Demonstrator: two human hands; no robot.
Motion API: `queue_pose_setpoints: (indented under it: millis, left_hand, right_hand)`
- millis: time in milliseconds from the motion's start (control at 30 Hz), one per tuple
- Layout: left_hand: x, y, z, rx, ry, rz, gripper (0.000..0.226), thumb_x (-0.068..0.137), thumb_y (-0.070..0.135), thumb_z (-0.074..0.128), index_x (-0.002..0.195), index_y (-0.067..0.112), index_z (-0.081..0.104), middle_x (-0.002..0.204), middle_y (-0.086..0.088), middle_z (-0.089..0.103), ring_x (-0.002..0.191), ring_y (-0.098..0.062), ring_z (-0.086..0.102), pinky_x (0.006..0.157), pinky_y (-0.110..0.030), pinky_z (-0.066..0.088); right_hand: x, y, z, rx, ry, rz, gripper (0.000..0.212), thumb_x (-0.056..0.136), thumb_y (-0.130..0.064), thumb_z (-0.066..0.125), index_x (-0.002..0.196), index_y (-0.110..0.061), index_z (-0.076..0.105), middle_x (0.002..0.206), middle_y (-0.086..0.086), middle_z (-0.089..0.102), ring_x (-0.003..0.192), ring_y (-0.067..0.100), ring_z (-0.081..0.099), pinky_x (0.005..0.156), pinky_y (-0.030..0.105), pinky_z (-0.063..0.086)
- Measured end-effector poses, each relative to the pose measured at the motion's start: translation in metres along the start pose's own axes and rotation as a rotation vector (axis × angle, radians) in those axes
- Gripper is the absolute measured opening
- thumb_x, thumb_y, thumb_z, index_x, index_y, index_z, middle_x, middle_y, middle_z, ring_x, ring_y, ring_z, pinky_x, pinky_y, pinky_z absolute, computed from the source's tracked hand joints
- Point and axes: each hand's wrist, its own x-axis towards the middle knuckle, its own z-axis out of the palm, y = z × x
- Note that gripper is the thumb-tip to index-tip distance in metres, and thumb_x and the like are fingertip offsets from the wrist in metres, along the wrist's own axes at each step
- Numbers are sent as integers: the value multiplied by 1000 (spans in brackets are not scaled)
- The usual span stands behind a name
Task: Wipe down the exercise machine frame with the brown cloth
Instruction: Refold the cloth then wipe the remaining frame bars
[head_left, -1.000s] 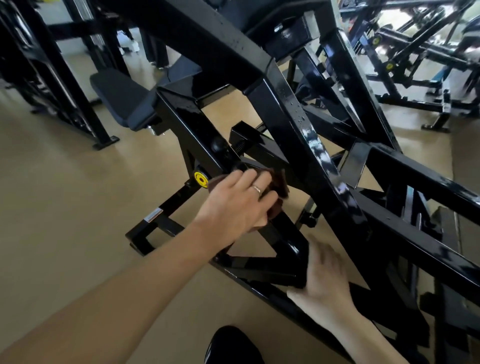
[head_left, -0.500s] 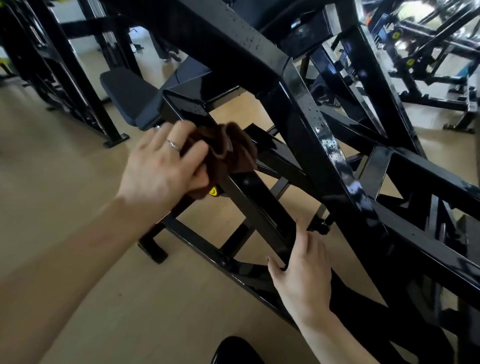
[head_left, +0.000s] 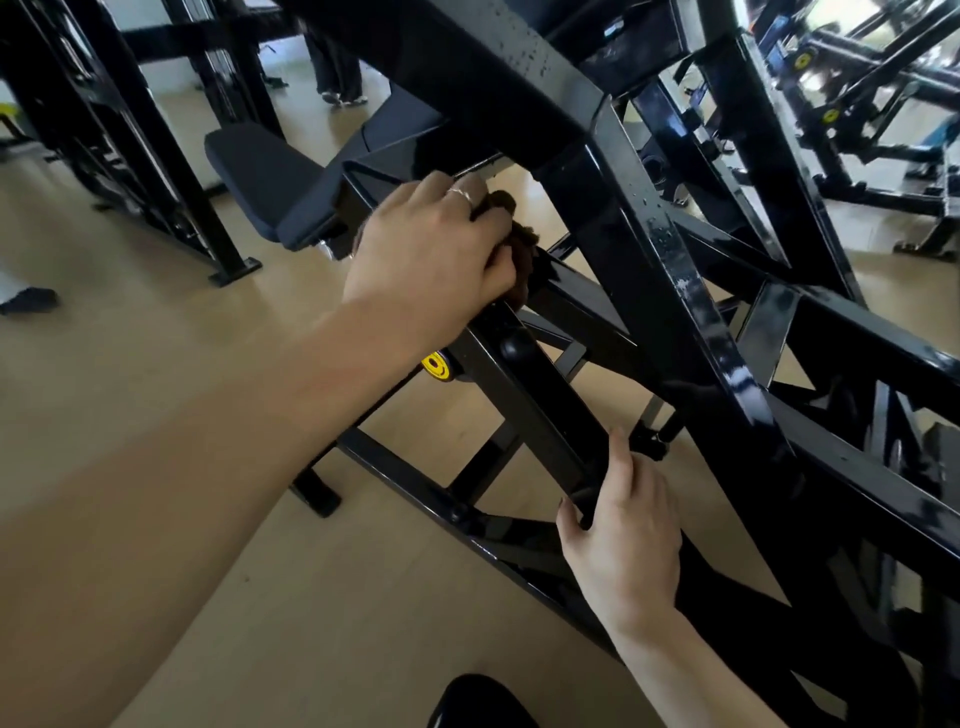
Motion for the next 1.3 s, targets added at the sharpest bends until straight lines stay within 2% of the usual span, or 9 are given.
queue_pose_setpoints:
  millis: [133,267,367,467,600,800,1000,1167,1300]
  left_hand:
    - [-20,-3,0,-84,39,-66,43,105,41,35,124,14,63,128,-11,58,115,-32,54,96,-42,43]
    - [-3,-23,-7,-81,-17,-7,51,103,44,33,124,10,64,123,-16,60,117,-38,54,99,-47,41]
    - [4,-21,-6,-58,-16,-17,47,104,42,37,122,9,65,124,-15,61,118,-38,53,101,-48,42]
    - [-6,-1,-2,-37,-15,30,48,104,40,33,122,9,66,128,-12,61,120,-35,53,106,-44,38]
    - [-9,-1,-6,-54,-27,88,51,104,40,29,122,10,67,130,-11,61,125,-35,52,111,-42,35]
    - [-26,37,-3,42,-24,288,36,104,32,38,113,12,66,119,-12,64,117,-36,59,105,-48,45]
    - [-34,36,-1,38,-9,122,48,106,38,28,118,10,65,123,-15,62,117,-38,56,104,-47,43]
    - [-22,12,-4,-68,40,-76,46,100,35,39,115,4,69,124,-18,63,115,-41,55,97,-49,42]
    - [-32,24,-2,41,40,132,42,105,33,38,114,6,70,127,-15,64,119,-40,56,100,-49,43]
  right_hand:
    - [1,-1,0,3,-7,0,103,66,-20,92,150,-6,34,115,15,56,101,32,60,86,48,57]
    - [0,0,-2,16,-40,4,104,67,-20,92,151,-8,32,115,12,55,102,30,60,87,46,57]
    - [1,-4,-6,58,-67,42,102,66,-18,94,149,-11,35,113,8,58,101,27,61,87,45,58]
    - [6,-10,-14,146,-101,130,99,64,-16,96,145,-18,40,117,5,61,104,25,62,87,46,59]
    - [10,-13,-23,208,-163,196,91,67,-15,95,141,-21,42,127,1,59,116,24,59,97,50,56]
    - [17,-7,-30,195,-241,164,82,70,-14,91,136,-20,44,126,1,56,118,25,56,101,46,51]
    - [25,1,-29,175,-280,110,73,69,-18,91,127,-17,47,119,2,56,111,26,57,92,43,54]
    - [25,8,-20,181,-237,87,78,63,-24,93,117,-26,36,112,2,55,100,24,56,79,35,54]
    - [21,8,-18,177,-203,75,80,61,-23,94,119,-23,39,110,4,56,97,27,58,81,40,57]
